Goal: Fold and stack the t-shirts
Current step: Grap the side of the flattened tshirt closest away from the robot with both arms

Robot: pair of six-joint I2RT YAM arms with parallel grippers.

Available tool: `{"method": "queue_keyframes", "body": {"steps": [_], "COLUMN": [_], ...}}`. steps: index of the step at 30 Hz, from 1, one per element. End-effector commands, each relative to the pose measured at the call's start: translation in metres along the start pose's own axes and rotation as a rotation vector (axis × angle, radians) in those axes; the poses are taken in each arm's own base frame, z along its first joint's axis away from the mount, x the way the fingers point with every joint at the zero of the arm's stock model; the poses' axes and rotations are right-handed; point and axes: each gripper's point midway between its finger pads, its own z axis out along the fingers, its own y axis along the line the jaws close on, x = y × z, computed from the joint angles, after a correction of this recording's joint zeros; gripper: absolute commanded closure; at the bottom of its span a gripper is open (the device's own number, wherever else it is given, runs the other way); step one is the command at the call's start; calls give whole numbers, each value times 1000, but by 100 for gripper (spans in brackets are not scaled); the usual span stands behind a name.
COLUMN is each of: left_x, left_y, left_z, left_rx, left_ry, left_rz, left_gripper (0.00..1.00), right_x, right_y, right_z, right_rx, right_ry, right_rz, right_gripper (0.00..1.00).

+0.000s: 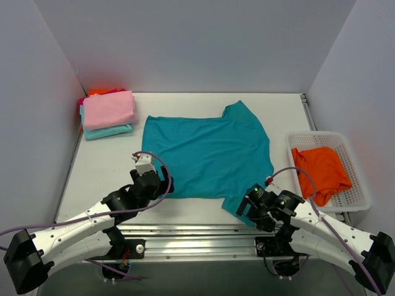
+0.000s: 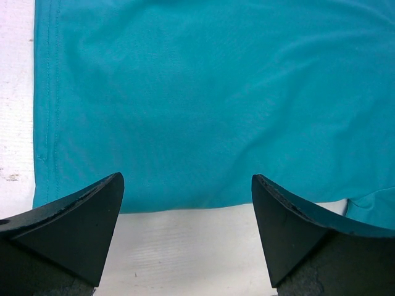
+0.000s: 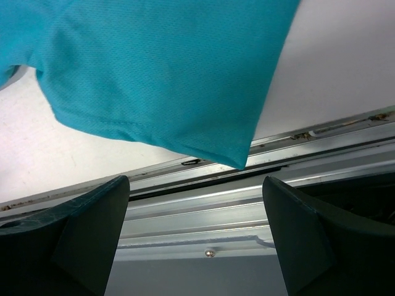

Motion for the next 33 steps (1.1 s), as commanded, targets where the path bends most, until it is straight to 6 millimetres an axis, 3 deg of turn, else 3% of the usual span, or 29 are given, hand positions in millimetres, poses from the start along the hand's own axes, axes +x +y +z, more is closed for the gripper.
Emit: {"method": "queue_keyframes", "body": {"steps": [1, 7, 18, 21, 22, 24, 25, 28, 32, 33], "left_x": [-9, -7, -4, -4, -3, -3, -2, -2, -7, 0], "left_y": [-5, -3, 2, 3, 4, 4, 5, 7, 14, 26], "left_z": [-4, -4, -2, -2, -1, -1, -1, 0, -4, -7], "left_rx": [29, 28, 6, 7, 3, 3, 0, -8, -57, -117], "left_ry": [-32, -35, -31, -34, -33, -33, -32, -32, -35, -11], "left_rz": [-36, -44, -37, -40, -39, -41, -40, -41, -60, -91], "left_gripper": [7, 7, 6, 6, 6, 6, 6, 6, 6, 6], "right_x": [7, 6, -1, -2, -2, -3, -2, -3, -12, -17], "right_y": [-19, -20, -21, -21, -21, -21, -21, -22, -17, -11], "right_z": [6, 14, 32, 33, 33, 34, 34, 34, 29, 23], "right_rx": [93, 101, 157, 167, 170, 174, 172, 179, 182, 171], "right_ry": [28, 13, -10, -9, -8, -6, -5, -2, -40, -55], "right_rz": [31, 51, 26, 23, 21, 18, 16, 14, 6, 4], "right_gripper": [15, 18, 37, 51, 64, 72, 86, 100, 100, 100]}}
